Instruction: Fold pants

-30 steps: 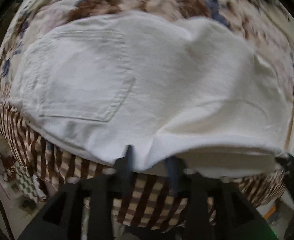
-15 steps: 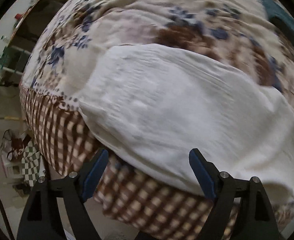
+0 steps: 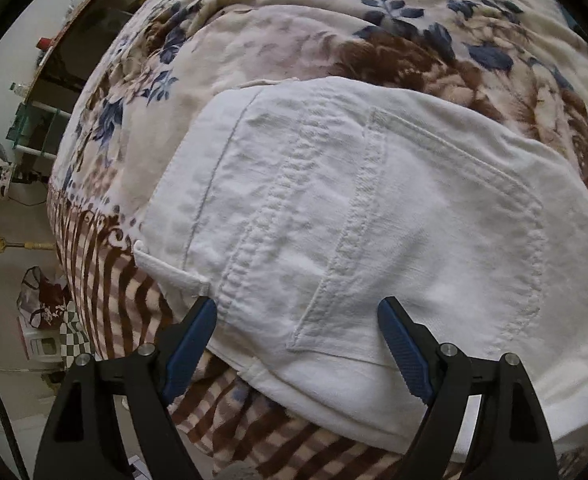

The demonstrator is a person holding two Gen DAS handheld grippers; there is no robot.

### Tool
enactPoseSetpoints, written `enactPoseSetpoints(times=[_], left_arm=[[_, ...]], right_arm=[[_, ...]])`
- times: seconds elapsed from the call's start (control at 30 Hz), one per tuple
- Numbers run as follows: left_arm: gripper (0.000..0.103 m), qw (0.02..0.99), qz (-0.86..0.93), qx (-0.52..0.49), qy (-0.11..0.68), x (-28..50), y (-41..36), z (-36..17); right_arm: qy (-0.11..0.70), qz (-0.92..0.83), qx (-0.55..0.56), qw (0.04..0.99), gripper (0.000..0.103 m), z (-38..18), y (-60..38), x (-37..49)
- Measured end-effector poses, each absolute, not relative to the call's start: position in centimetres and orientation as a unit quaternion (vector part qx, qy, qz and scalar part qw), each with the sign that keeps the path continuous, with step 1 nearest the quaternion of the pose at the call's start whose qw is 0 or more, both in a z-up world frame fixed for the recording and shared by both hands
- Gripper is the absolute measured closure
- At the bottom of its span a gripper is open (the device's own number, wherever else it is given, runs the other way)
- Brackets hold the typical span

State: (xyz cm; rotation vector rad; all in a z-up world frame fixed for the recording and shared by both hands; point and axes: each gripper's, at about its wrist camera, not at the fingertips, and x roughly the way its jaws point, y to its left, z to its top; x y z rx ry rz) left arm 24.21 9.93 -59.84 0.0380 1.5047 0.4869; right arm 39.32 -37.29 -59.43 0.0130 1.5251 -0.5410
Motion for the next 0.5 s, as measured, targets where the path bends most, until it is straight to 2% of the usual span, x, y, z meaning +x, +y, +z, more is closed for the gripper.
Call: enactPoseSetpoints(times=[0.07, 0.13, 0.17, 0.2, 0.23, 0.27, 0.3, 0.4, 0.5], left_arm=[[0.021, 0.703, 0.226, 0.012, 0.674, 24.1, 9.9, -60.1], [0.021, 0.701, 0.233, 0.001, 0.674, 24.0, 10.0, -60.3], [0.021, 0.7, 0.236, -0.001, 0.674, 24.0, 10.0, -60.3], [0.021, 0.7, 0.238, -0.002, 0.673, 24.0, 10.0, -60.3], [0.021, 0.7, 0.24, -0.002, 0.673, 24.0, 9.9, -60.3], [0.021, 0.699, 0.24, -0.002, 0.673, 24.1, 9.9, -60.3], [0.021, 0.699, 0.24, -0.002, 0.674, 24.1, 9.9, -60.3], [0.021, 0.699, 0.24, -0.003, 0.674, 24.1, 9.8, -60.2], [0.021, 0.699, 0.24, -0.005, 0.674, 23.9, 9.6, -59.9]], right_arm=[[0.686, -0.245, 0.013, 0.685, 0.013, -61.2, -38.1, 40.5], [0.697, -0.249, 0.008, 0.672, 0.023, -63.1, -38.6, 41.5], [0.698, -0.25, 0.007, 0.671, 0.044, -63.5, -38.7, 41.6], [0.694, -0.253, 0.003, 0.674, 0.071, -63.6, -38.7, 41.6], [0.686, -0.255, 0.003, 0.681, 0.082, -63.2, -38.6, 41.5], [0.68, -0.256, 0.009, 0.687, 0.088, -62.9, -38.6, 41.3], [0.67, -0.257, 0.019, 0.696, 0.093, -62.1, -38.6, 40.9], [0.635, -0.267, 0.077, 0.721, 0.094, -58.8, -40.4, 38.7], [0.582, -0.293, 0.189, 0.735, 0.094, -54.8, -44.1, 34.3]])
